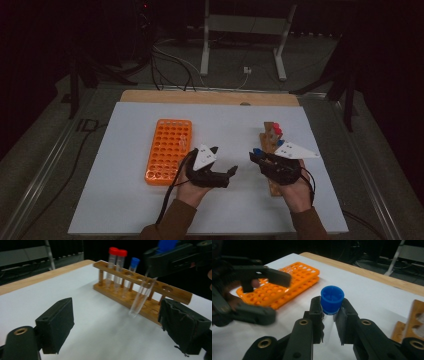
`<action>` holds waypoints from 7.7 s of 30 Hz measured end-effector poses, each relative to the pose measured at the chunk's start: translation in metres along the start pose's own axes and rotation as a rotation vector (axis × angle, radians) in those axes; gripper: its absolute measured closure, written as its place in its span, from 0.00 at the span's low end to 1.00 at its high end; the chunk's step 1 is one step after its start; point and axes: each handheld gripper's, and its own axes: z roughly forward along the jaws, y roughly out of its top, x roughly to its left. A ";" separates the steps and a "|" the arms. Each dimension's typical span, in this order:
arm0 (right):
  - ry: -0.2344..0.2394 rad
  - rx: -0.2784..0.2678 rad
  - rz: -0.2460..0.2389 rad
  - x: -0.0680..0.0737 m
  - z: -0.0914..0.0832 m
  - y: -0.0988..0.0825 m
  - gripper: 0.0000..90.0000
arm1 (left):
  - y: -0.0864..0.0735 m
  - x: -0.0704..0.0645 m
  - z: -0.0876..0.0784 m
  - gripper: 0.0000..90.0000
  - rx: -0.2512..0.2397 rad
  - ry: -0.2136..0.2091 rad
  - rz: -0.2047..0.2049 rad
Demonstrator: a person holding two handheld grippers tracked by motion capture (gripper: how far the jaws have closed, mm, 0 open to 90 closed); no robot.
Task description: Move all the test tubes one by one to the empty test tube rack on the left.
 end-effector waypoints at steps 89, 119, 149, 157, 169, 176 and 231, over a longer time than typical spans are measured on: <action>-0.092 -0.087 0.104 -0.035 -0.019 -0.012 0.00 | -0.026 0.095 -0.066 0.86 -0.014 0.199 -0.071; -0.083 -0.103 0.096 -0.033 -0.020 -0.011 0.00 | -0.054 0.099 -0.053 0.87 0.210 0.249 -0.068; -0.087 -0.099 0.102 -0.036 -0.020 -0.013 0.00 | -0.057 0.103 -0.094 0.47 0.045 0.183 -0.225; -0.111 -0.069 0.110 -0.044 -0.017 -0.018 0.03 | -0.055 0.100 -0.108 0.18 -0.006 0.250 -0.256; -0.282 0.048 0.040 -0.071 0.000 -0.025 0.59 | -0.055 0.102 -0.112 0.01 -0.005 0.311 -0.259; -0.308 0.102 0.097 -0.086 0.015 -0.031 0.77 | -0.055 0.103 -0.116 0.01 -0.015 0.336 -0.271; -0.148 -0.083 0.047 -0.040 -0.012 0.023 0.86 | -0.025 0.082 -0.110 0.01 -0.084 0.222 -0.174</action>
